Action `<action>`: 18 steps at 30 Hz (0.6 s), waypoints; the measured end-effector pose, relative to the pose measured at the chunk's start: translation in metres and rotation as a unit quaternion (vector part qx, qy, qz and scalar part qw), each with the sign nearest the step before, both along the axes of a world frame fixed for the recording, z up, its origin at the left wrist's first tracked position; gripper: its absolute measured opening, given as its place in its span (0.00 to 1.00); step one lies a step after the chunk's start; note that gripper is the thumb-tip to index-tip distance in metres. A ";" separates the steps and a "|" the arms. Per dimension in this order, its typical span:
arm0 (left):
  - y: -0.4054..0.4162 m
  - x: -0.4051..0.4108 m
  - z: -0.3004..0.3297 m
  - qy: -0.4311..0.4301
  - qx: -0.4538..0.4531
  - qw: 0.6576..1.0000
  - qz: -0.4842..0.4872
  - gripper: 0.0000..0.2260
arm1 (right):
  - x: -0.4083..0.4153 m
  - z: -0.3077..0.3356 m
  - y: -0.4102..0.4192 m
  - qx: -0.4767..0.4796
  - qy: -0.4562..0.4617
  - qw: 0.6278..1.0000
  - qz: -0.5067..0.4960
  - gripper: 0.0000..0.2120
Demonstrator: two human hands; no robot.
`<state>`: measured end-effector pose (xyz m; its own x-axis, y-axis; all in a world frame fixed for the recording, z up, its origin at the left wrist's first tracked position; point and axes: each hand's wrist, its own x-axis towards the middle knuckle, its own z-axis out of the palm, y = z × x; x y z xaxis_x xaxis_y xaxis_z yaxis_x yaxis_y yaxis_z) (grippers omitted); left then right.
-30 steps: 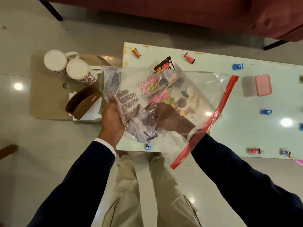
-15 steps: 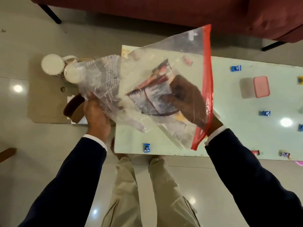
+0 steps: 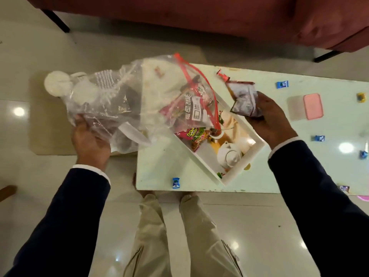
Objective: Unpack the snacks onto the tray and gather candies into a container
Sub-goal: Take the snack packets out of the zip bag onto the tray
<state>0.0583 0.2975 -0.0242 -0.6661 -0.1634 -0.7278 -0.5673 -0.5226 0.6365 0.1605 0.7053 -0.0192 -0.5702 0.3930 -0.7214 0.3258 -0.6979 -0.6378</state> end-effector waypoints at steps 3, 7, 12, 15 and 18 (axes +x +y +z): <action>-0.004 0.002 0.004 0.015 -0.018 1.000 0.014 0.24 | -0.008 -0.026 0.012 0.079 -0.074 0.992 0.068 0.18; -0.002 0.002 0.016 0.035 0.006 0.999 0.020 0.25 | -0.025 -0.055 0.010 0.159 -0.169 0.951 0.206 0.16; -0.005 -0.002 0.019 0.051 0.018 0.999 -0.008 0.25 | -0.057 -0.081 0.009 0.334 -0.275 0.774 0.462 0.06; -0.007 -0.002 0.019 0.046 0.004 0.999 -0.015 0.28 | -0.076 -0.084 -0.001 0.344 -0.296 0.705 0.545 0.01; -0.013 -0.003 0.017 0.053 -0.012 0.998 -0.026 0.30 | -0.091 -0.086 -0.013 0.359 -0.292 0.690 0.556 0.08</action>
